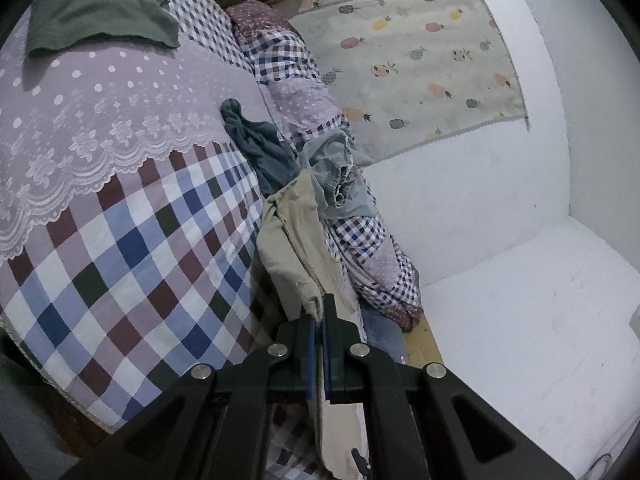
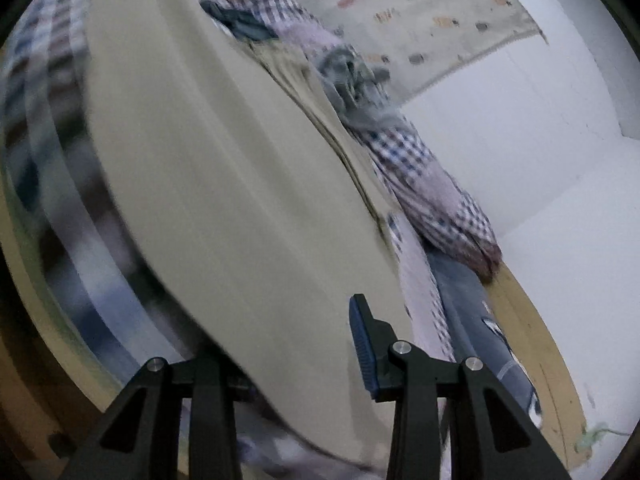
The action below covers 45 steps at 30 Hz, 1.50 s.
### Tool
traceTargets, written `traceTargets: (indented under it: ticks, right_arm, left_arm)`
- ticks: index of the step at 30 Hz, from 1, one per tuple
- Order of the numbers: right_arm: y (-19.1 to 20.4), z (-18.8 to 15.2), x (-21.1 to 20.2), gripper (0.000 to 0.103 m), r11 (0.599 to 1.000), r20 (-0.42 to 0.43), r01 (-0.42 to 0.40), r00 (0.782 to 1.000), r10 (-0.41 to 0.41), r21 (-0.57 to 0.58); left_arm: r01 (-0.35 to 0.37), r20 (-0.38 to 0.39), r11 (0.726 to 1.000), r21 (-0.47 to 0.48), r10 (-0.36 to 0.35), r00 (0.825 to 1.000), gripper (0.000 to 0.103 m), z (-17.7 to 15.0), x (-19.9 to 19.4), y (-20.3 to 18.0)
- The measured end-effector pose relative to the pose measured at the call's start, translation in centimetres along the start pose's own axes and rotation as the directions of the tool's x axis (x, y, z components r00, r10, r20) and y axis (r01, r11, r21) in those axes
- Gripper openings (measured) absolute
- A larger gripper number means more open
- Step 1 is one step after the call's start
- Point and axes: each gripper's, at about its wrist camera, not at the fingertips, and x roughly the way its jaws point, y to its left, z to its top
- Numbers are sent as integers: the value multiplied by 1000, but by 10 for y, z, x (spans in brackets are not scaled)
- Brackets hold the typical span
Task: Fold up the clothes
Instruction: 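Lift the held beige garment edge with both grippers and fold it over onto itself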
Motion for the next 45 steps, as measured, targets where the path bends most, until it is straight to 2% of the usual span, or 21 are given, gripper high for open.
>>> traceTargets:
  ticks: [5, 9, 10, 12, 18, 32, 36, 45]
  right_arm:
    - [-25, -40, 8, 36, 997, -69, 64, 995, -67, -42]
    - [-36, -59, 15, 16, 992, -94, 84, 991, -93, -96]
    - [-38, -62, 14, 8, 991, -90, 81, 992, -91, -106]
    - [-39, -67, 10, 4, 989, -88, 84, 992, -95, -120]
    - [-43, -66, -3, 1, 990, -60, 56, 996, -64, -133]
    - [-115, -44, -56, 0, 996, 28, 82, 996, -83, 41]
    - [-133, -30, -79, 0, 994, 67, 97, 993, -101, 57]
    - [-182, -18, -129, 0, 995, 91, 55, 994, -62, 83]
  left_arm:
    - [-1, -4, 1000, -12, 1, 1000, 1, 0, 3, 1]
    - [-8, -5, 1000, -17, 8, 1000, 1, -1, 5, 2]
    - [-10, -6, 1000, -17, 10, 1000, 1, -2, 6, 2]
    - [-15, -6, 1000, -16, 15, 1000, 1, -3, 7, 2]
    - [-28, -3, 1000, -13, 28, 1000, 1, -3, 6, 3]
    - [-46, -29, 995, 90, 49, 998, 1, -7, -6, -22]
    - [-24, -37, 991, 131, 29, 999, 1, -6, -17, -41]
    - [82, -49, 970, 228, -73, 996, 1, 0, -56, -102]
